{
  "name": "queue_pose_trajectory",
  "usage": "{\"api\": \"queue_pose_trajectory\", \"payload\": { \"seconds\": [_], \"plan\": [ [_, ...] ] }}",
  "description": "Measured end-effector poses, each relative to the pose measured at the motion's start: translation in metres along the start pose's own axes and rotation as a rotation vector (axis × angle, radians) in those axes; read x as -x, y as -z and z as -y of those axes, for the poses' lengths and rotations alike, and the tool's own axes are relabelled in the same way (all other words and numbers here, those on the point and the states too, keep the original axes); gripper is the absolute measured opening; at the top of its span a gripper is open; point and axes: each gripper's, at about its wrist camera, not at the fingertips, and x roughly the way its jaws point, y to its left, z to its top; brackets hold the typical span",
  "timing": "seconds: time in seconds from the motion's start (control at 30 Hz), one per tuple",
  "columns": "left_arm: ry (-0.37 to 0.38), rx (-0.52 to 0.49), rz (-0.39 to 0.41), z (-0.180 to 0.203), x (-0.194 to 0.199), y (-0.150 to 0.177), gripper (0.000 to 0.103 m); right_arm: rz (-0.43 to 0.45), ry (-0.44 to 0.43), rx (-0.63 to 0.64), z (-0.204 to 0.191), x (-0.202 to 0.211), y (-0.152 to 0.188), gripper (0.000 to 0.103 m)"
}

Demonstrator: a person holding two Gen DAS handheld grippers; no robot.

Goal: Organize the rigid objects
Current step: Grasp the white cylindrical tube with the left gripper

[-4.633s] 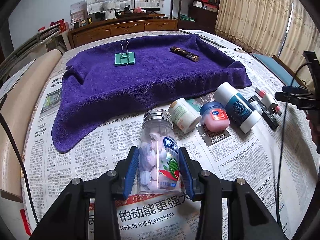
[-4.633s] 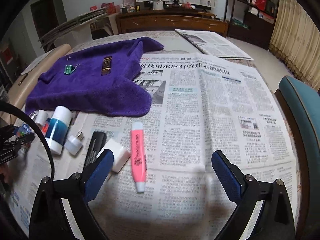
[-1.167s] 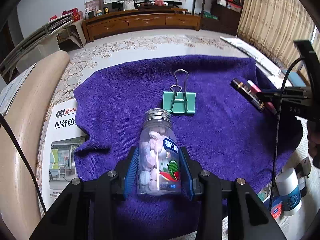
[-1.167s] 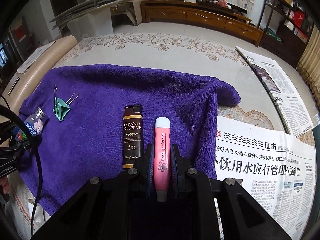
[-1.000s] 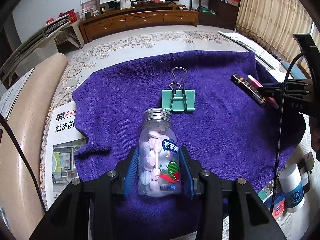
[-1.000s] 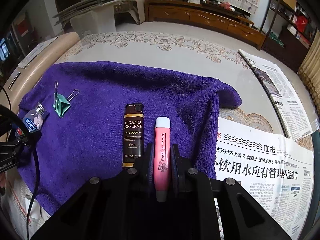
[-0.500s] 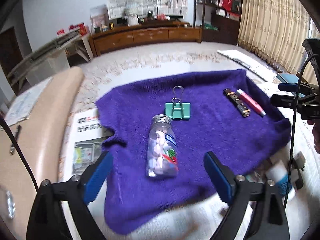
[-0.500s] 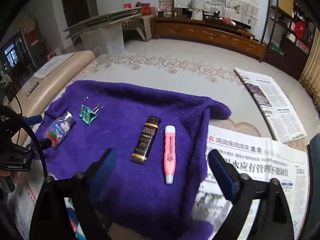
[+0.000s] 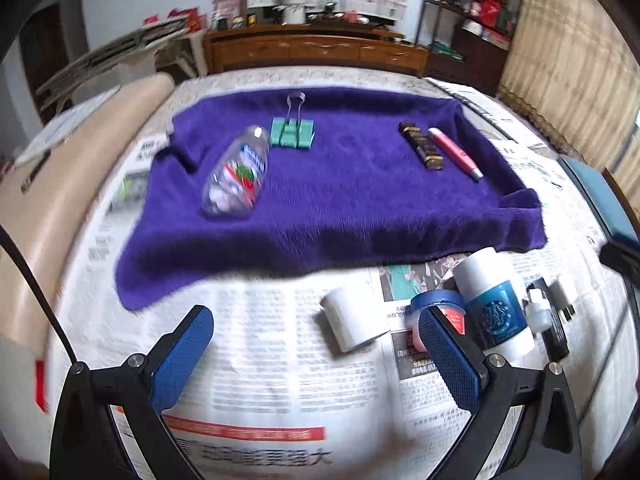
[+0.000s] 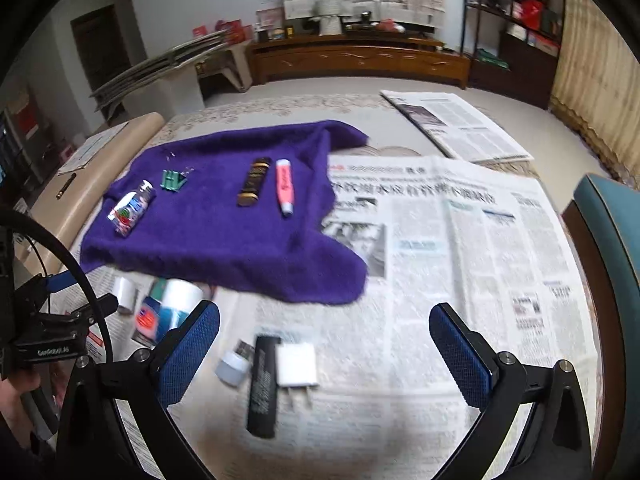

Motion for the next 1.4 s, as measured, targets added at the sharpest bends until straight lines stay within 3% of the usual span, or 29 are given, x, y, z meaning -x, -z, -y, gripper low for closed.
{"api": "queue_pose_trajectory", "payload": {
  "seconds": [0.17, 0.33, 0.5, 0.93, 1.03, 1.2, 1.27, 1.4],
  "plan": [
    [-0.042, 0.029, -0.011, 0.004, -0.016, 0.006, 0.103, -0.02, -0.02, -0.053, 0.026, -0.002, 0.018, 0.103],
    [-0.087, 0.011, 0.03, 0.006, -0.016, 0.013, 0.102, -0.029, -0.052, -0.108, 0.041, 0.004, 0.02, 0.103],
    [-0.107, 0.048, 0.038, 0.002, -0.013, 0.014, 0.097, 0.0, -0.058, -0.089, 0.036, 0.013, 0.019, 0.103],
    [-0.123, 0.075, 0.026, 0.007, -0.017, 0.008, 0.091, -0.051, -0.065, -0.039, 0.015, -0.004, 0.023, 0.103],
    [-0.117, 0.071, 0.029, 0.007, -0.016, 0.008, 0.084, -0.054, -0.065, -0.039, 0.013, -0.006, 0.023, 0.103],
    [-0.099, 0.055, 0.038, 0.005, -0.012, 0.006, 0.058, -0.059, -0.06, -0.043, 0.015, -0.006, 0.024, 0.103],
    [-0.089, 0.054, 0.044, 0.001, -0.01, 0.006, 0.04, -0.061, -0.058, -0.046, 0.016, -0.007, 0.024, 0.103],
    [-0.04, 0.049, 0.039, -0.007, -0.008, 0.006, 0.04, -0.066, -0.052, -0.051, 0.019, -0.007, 0.025, 0.103]
  ]
}}
